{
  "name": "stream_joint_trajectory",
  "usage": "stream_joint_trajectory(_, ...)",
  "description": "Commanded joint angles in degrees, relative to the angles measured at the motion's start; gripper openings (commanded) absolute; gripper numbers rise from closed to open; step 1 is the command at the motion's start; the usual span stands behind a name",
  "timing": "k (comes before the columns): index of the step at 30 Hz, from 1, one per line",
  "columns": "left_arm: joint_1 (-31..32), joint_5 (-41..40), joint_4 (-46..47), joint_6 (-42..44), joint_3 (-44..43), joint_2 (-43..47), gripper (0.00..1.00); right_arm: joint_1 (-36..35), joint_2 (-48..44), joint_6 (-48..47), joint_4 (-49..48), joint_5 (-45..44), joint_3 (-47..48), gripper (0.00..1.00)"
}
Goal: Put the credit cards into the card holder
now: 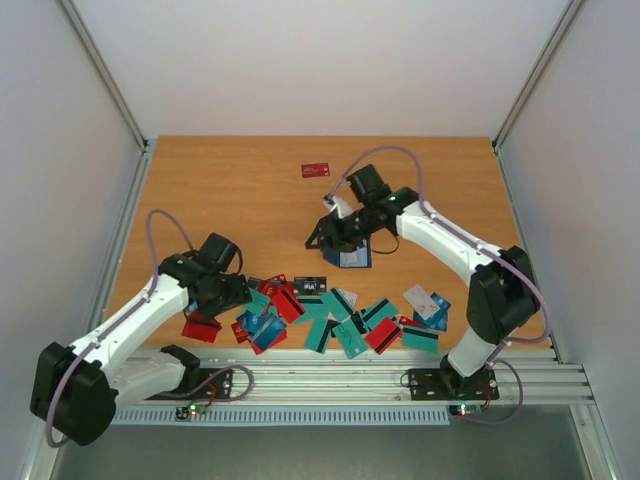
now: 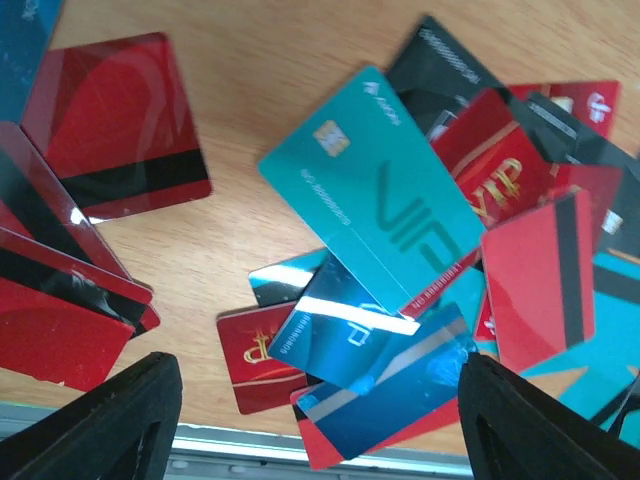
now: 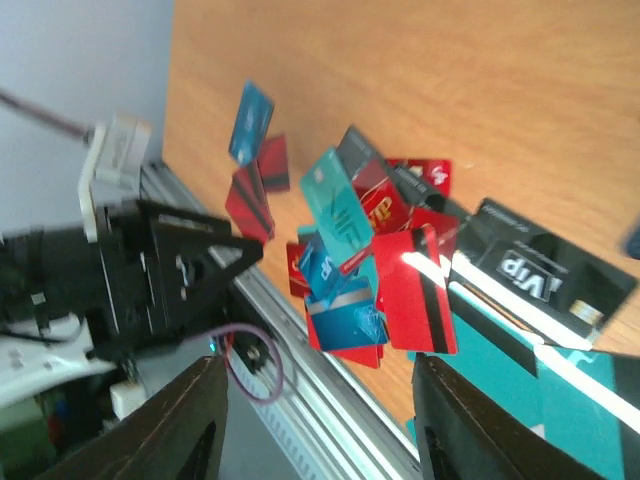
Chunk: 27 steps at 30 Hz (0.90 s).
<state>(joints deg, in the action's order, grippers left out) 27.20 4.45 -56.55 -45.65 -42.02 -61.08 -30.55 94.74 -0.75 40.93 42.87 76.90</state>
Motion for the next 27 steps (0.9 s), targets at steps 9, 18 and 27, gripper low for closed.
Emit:
stream_joint_trajectory(9, -16.05, 13.73, 16.43, 0.48, 10.41, -2.19, 0.76, -13.17, 16.2, -2.47, -2.19, 4.65, 7.95, 0.26)
stream_joint_trajectory(18, -19.14, 20.24, 29.87, 0.19, 14.71, -6.73, 0.74, -16.03, 26.73, -2.38, -0.52, 6.98, 14.85, 0.15)
stream_joint_trajectory(27, -19.29, 19.61, 30.85, 1.0, 14.01, -9.63, 0.73, -16.39, 32.29, -2.24, 0.11, 8.45, 16.65, 0.1)
